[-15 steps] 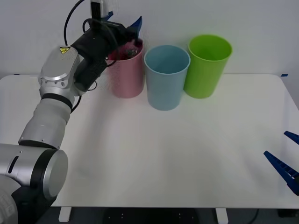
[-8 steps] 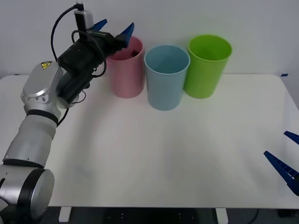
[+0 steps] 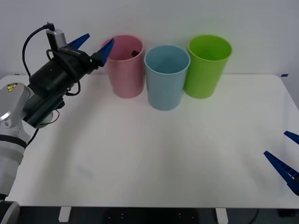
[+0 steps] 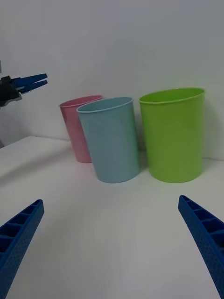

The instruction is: Grasp the object on the table and drop it into the matching bin: aluminum can to the light blue bin, PET bottle to the pink bin.

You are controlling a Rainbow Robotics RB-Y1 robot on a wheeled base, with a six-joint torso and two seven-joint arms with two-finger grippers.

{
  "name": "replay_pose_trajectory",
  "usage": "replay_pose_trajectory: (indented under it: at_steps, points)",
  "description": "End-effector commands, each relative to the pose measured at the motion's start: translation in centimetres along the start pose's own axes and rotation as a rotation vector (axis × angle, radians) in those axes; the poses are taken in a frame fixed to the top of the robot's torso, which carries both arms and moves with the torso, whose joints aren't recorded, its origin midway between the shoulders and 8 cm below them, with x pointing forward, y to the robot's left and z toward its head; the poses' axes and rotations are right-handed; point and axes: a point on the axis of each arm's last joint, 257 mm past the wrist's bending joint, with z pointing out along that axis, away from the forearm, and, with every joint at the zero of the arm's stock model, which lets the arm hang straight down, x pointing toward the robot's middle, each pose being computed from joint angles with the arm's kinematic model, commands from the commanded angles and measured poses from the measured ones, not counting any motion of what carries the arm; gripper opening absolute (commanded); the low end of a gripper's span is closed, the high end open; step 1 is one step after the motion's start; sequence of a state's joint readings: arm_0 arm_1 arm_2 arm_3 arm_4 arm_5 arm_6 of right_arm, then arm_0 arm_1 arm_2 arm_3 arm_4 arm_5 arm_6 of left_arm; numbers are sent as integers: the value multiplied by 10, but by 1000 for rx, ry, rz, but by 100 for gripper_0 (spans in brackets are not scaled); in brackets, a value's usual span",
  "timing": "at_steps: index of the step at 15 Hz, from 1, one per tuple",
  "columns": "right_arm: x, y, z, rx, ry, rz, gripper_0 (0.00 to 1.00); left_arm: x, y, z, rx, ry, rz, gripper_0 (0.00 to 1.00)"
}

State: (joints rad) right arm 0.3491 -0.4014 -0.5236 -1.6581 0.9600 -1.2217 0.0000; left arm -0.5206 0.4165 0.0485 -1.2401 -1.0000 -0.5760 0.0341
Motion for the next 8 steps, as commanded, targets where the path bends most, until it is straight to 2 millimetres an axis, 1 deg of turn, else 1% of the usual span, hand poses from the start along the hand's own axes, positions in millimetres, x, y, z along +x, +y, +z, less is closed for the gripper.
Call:
replay_pose_trajectory:
  at_steps: [1, 2, 4, 6, 7, 8]
  points:
    - [0, 0, 0, 0, 0, 0, 100, 3, 9, -35, 17, 10, -6, 100]
    - [0, 0, 0, 0, 0, 0, 100, 3, 15, -55, 18, 12, -2, 100]
    - [0, 0, 0, 0, 0, 0, 100, 6, 23, -87, 20, 17, 3, 100]
    - [0, 0, 0, 0, 0, 0, 100, 7, 29, -127, 24, 21, 18, 100]
    - [0, 0, 0, 0, 0, 0, 100, 7, 32, -139, 21, 23, 23, 100]
    - [0, 0, 0, 0, 0, 0, 100, 6, 37, -158, 16, 25, 33, 100]
